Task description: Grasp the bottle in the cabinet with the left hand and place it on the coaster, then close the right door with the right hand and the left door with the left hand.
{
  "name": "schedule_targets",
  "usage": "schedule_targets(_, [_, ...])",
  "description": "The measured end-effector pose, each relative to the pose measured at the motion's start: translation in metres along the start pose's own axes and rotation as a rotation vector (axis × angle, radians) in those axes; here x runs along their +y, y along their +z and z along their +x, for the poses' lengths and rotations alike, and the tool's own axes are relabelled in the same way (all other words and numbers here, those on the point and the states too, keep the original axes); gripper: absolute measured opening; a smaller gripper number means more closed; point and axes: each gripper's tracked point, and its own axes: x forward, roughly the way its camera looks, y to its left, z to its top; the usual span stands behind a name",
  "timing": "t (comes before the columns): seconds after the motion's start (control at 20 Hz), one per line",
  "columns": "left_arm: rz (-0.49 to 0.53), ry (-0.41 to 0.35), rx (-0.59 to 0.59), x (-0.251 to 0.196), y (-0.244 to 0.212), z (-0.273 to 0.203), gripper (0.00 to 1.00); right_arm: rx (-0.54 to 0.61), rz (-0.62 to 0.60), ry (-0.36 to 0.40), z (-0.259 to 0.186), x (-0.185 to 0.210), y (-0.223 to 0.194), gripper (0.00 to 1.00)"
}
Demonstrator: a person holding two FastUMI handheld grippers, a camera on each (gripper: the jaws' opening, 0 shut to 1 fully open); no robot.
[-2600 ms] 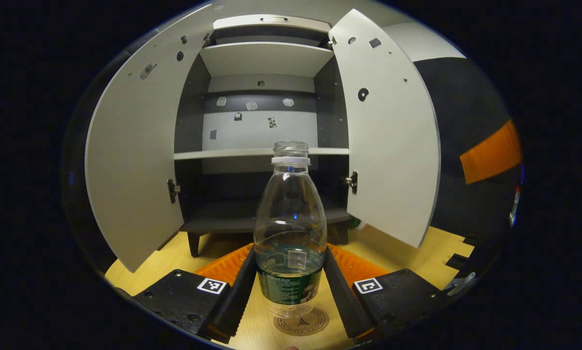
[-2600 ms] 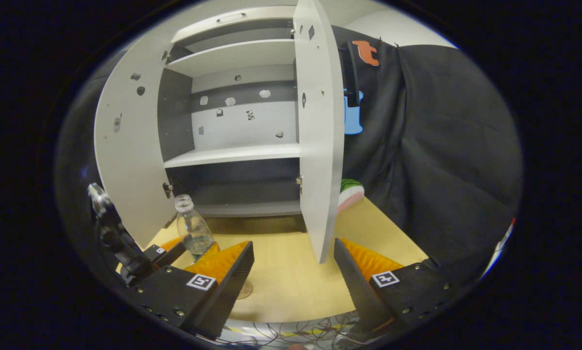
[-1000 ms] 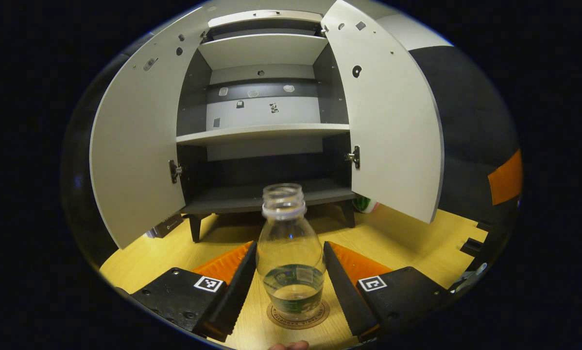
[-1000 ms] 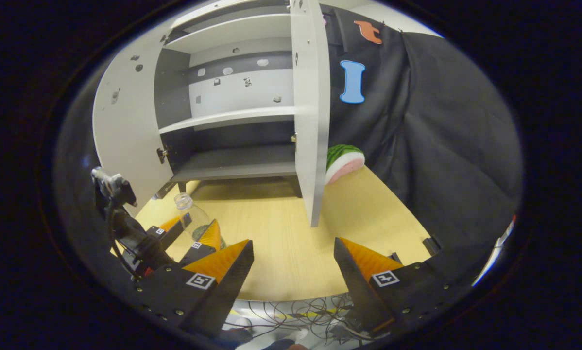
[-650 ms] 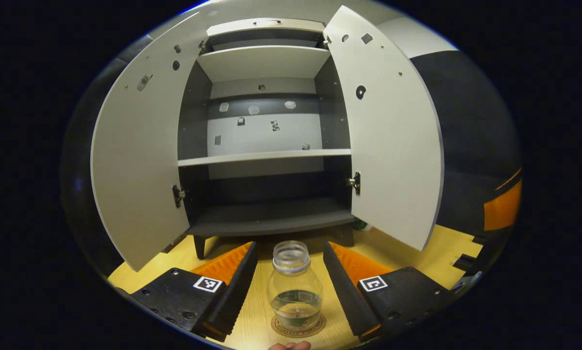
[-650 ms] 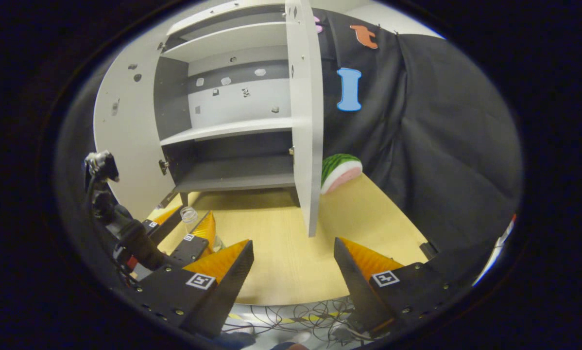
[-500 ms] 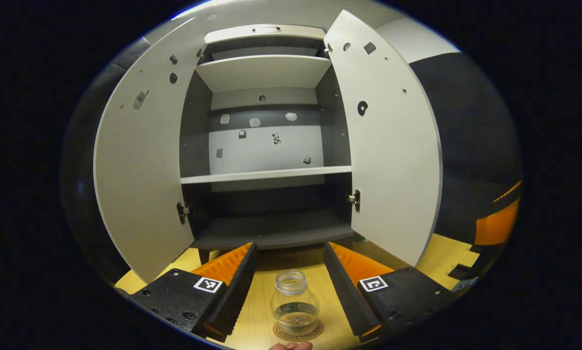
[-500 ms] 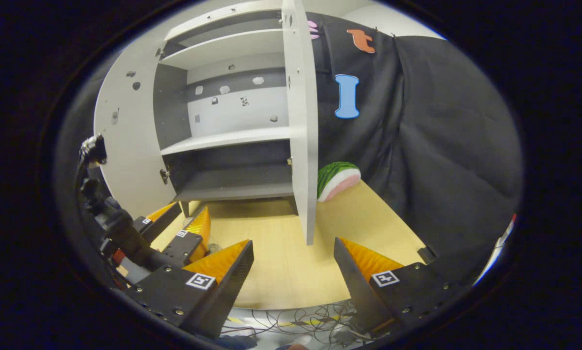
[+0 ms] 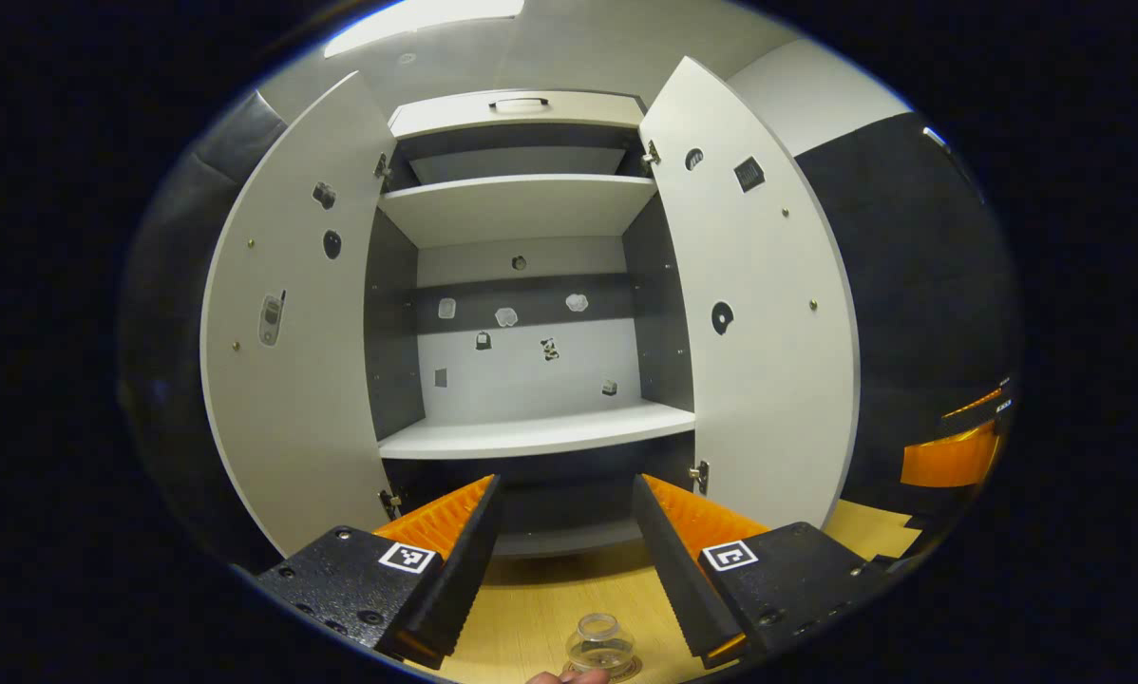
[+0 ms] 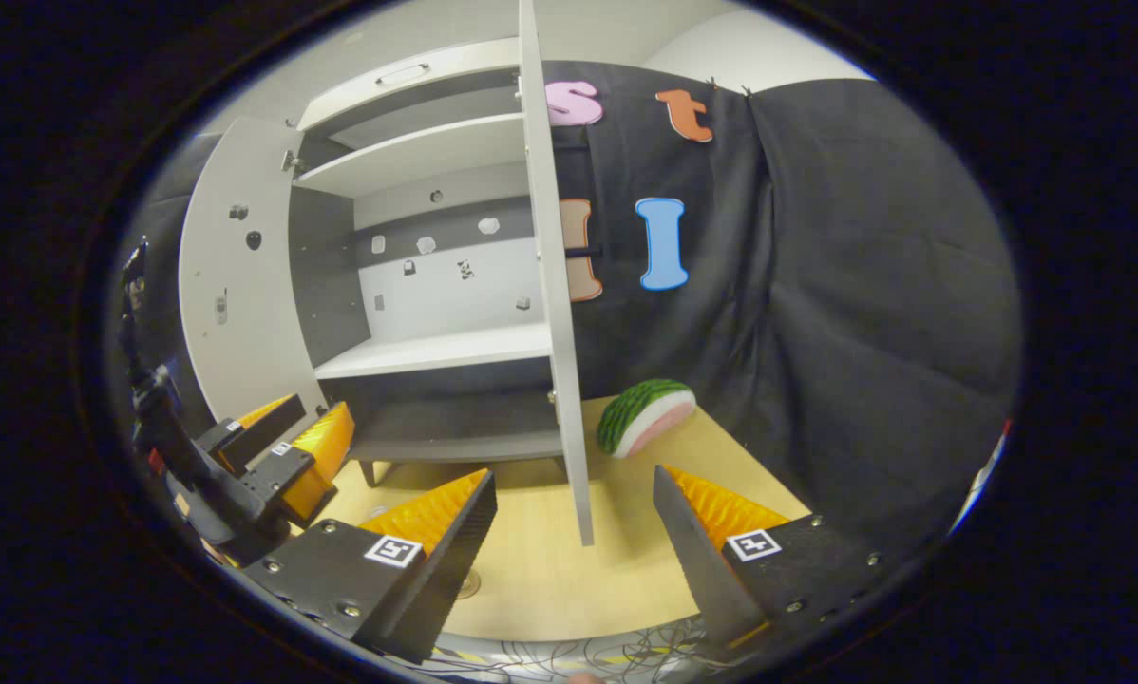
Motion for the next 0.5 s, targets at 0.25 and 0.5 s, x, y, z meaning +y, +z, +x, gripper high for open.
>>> schedule_targets(0.25, [-0.018, 0.033, 0.012, 0.023, 0.032, -0.007, 0.90, -0.065, 0.020, 0.037, 0.013, -0.012, 0.049, 0.98])
schedule_targets(0.5, [-0.004, 0.100, 0.037, 0.053, 0.032, -0.023, 0.91, -0.127, 0.009, 0.058, 0.040, -0.033, 0.096, 1.00])
